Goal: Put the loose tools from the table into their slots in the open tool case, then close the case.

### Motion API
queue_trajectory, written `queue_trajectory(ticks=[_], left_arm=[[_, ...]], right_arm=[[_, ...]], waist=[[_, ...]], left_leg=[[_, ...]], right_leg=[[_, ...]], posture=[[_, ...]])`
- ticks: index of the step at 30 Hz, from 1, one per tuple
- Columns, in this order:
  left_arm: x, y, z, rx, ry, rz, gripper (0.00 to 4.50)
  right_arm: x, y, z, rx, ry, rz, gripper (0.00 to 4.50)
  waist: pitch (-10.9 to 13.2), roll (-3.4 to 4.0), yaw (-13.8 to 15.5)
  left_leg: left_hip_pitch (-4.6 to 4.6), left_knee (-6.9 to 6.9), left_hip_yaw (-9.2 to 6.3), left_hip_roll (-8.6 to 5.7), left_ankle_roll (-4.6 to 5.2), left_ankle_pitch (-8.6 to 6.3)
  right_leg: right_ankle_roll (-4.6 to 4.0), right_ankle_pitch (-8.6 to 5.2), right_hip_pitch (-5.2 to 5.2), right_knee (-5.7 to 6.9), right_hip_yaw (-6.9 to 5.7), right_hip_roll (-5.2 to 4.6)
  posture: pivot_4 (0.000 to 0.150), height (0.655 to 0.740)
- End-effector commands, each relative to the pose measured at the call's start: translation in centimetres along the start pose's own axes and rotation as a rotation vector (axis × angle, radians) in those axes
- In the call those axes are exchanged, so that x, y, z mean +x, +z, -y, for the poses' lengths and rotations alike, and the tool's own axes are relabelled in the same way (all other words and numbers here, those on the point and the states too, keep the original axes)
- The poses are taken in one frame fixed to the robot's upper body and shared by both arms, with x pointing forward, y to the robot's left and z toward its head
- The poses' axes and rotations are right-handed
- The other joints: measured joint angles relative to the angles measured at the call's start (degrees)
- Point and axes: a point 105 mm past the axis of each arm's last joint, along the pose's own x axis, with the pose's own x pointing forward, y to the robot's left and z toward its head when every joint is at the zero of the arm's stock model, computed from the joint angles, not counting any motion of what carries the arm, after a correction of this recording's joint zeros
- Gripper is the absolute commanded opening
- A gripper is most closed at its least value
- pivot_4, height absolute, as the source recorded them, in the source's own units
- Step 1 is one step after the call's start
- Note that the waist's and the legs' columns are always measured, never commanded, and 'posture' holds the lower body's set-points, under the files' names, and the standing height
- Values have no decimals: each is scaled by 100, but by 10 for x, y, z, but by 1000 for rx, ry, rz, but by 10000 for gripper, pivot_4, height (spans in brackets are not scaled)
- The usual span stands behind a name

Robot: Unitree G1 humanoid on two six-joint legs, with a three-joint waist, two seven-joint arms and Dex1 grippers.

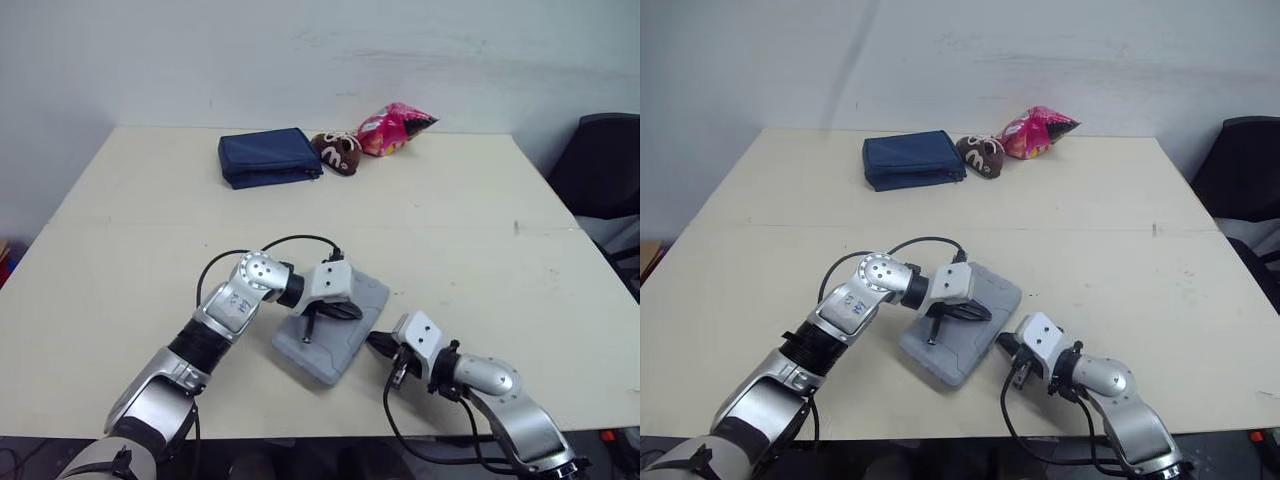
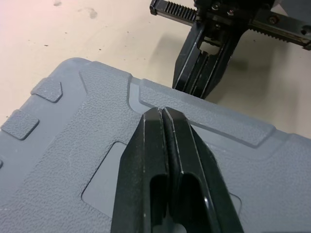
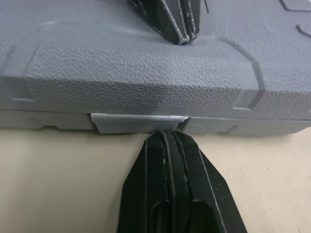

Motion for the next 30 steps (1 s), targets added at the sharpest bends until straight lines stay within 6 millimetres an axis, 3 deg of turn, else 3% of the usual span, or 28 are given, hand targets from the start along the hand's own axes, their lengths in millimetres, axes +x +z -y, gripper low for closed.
queue_trajectory(ticks=[1, 4, 5, 7, 8, 11, 13, 16, 19, 23, 25, 29, 30], left_arm=[[17, -63, 31, -201, -76, -170, 379], [2, -50, 23, -222, -66, -107, 379], [-8, -49, 20, -232, -70, -111, 379], [-31, -38, 0, -215, 20, -59, 379], [-45, -23, -8, -184, 53, 33, 379], [-71, 4, -20, -91, 129, 200, 379], [-95, 11, -31, -47, 237, 267, 379], [-132, 8, -41, 5, 381, 287, 379], [-163, -12, -34, -26, 442, 225, 379], [-213, -42, -14, -89, 576, 131, 12582], [-236, -56, 1, -130, 657, 77, 22865], [-253, -72, 33, -201, 739, -10, 41431], [-256, -75, 43, -216, 765, -28, 44358]], right_arm=[[1, 34, 3, -119, 11, 88, 0], [-18, 38, 9, -158, 14, 71, 0], [-28, 38, 12, -174, 15, 64, 0], [-52, 41, 15, -182, 13, 64, 0], [-68, 41, 16, -195, 19, 51, 0], [-94, 41, 20, -246, 24, 22, 0], [-112, 41, 34, -285, -29, 11, 0], [-137, 43, 58, -340, -112, -15, 0], [-155, 47, 71, -334, -159, -11, 0], [-171, 50, 78, -338, -174, -12, 14352], [-174, 50, 78, -373, -169, -24, 25075], [-179, 48, 79, -393, -165, -19, 44985], [-179, 48, 81, -401, -163, -13, 45000]], waist=[[4, 4, 4], [21, 7, 42], [44, 40, 50], [58, 71, 77], [59, 73, 80], [108, 78, 86], [193, 66, 91], [296, 58, 113], [344, 44, 85], [352, 45, 77], [361, 42, 76], [370, 35, 82], [370, 35, 86]], left_leg=[[-1, -1, 0, 0, 0, 0], [-9, -7, 0, -1, -3, 1], [-13, -7, 0, -1, -3, 2], [-76, -9, 1, -11, 8, 31], [-113, -19, -2, -17, 14, 52], [-170, -30, -4, -16, -14, 80], [-198, -26, -2, -14, -12, 85], [-232, 1, 0, -19, -5, 91], [-244, 31, 11, -27, -2, 92], [-244, 33, 21, -35, 4, 88], [-246, 32, 20, -34, 4, 87], [-249, 26, 16, -32, 2, 86], [-250, 26, 16, -35, 3, 85]], right_leg=[[-1, 0, 0, -2, 0, 0], [-3, 1, -7, -9, -1, -1], [-3, 1, -10, -9, -1, -1], [12, 10, -108, 9, -2, -2], [99, 57, -158, 17, -5, 0], [95, 52, -217, 24, -14, 23], [96, 52, -248, 29, -16, 35], [111, 60, -278, 43, -16, 34], [132, 72, -283, 48, -8, 23], [136, 74, -282, 44, -2, 9], [136, 74, -285, 43, -3, 6], [136, 74, -287, 43, -5, 3], [136, 74, -287, 43, -4, -2]], posture=[[1500, 7400], [1500, 7400], [1500, 7400], [1500, 7400], [1500, 7400], [1500, 7400], [1500, 7400], [1500, 7400], [1500, 7400], [1500, 7400], [1500, 7400], [1500, 7400], [1500, 7400]])
